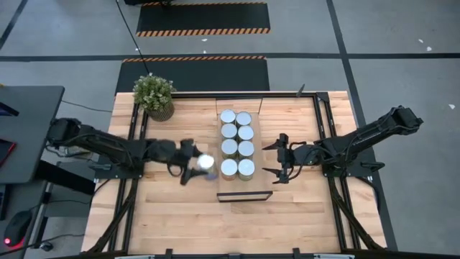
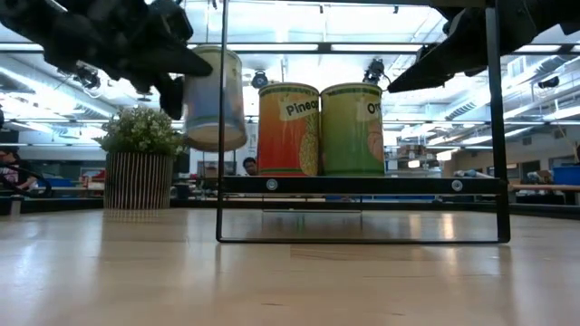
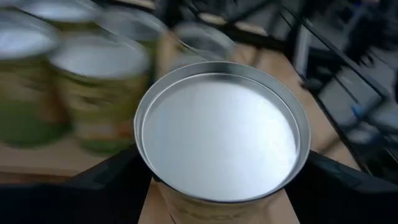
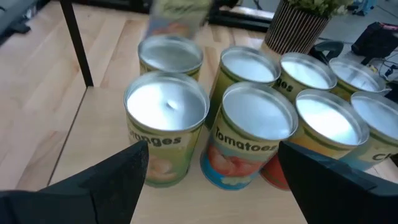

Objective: Pick and place cans onto a shelf
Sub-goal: Put the canned peaches on the shelf

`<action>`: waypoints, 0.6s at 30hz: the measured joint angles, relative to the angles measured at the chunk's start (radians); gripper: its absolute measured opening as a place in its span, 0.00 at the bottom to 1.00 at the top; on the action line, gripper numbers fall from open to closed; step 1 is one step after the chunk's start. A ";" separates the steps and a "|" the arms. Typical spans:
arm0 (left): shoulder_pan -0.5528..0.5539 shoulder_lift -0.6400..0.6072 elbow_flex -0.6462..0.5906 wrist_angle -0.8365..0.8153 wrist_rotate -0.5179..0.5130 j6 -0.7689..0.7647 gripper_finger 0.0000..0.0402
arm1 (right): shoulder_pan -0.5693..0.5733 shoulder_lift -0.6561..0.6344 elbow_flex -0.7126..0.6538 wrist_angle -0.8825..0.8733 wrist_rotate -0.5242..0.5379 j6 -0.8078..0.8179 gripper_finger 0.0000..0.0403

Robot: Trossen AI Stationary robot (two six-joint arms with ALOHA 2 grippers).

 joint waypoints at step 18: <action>-0.243 0.340 0.213 0.005 -0.211 0.076 0.79 | 0.000 -0.031 0.000 -0.009 0.000 0.024 0.91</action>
